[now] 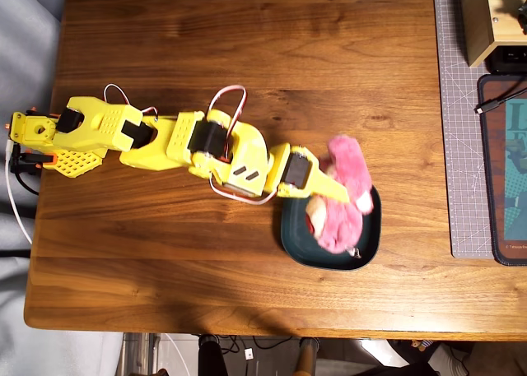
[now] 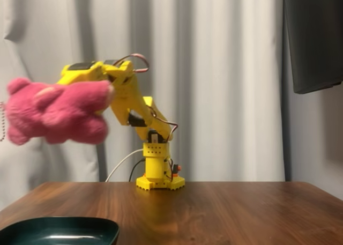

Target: Grasp a strawberry bear and put it in the bin.

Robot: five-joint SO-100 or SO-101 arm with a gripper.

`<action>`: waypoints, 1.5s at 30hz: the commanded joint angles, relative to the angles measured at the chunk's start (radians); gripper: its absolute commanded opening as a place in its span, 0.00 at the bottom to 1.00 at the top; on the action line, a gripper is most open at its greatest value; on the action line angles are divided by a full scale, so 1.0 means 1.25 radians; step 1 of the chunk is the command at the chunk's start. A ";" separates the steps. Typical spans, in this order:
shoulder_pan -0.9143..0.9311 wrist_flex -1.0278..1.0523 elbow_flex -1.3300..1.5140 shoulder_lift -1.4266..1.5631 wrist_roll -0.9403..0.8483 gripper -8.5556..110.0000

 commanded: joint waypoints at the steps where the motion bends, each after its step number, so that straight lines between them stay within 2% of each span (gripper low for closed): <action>1: -0.017 -0.023 -0.117 -0.033 -0.017 0.08; 8: -0.018 0.018 -0.150 -0.070 -0.028 0.15; 13: -0.015 0.049 -0.150 -0.072 -0.049 0.25; 18: -0.012 0.054 -0.153 -0.082 -0.054 0.28; 26: -0.012 0.059 -0.166 -0.096 -0.054 0.26; 28: -0.012 0.072 -0.167 -0.094 -0.055 0.13; 29: -0.012 0.092 -0.168 -0.090 -0.055 0.07; 31: -0.010 0.164 -0.168 -0.058 -0.055 0.07; 39: -0.001 0.708 -0.169 0.198 -0.054 0.07; 45: -0.032 0.708 0.140 0.513 -0.055 0.08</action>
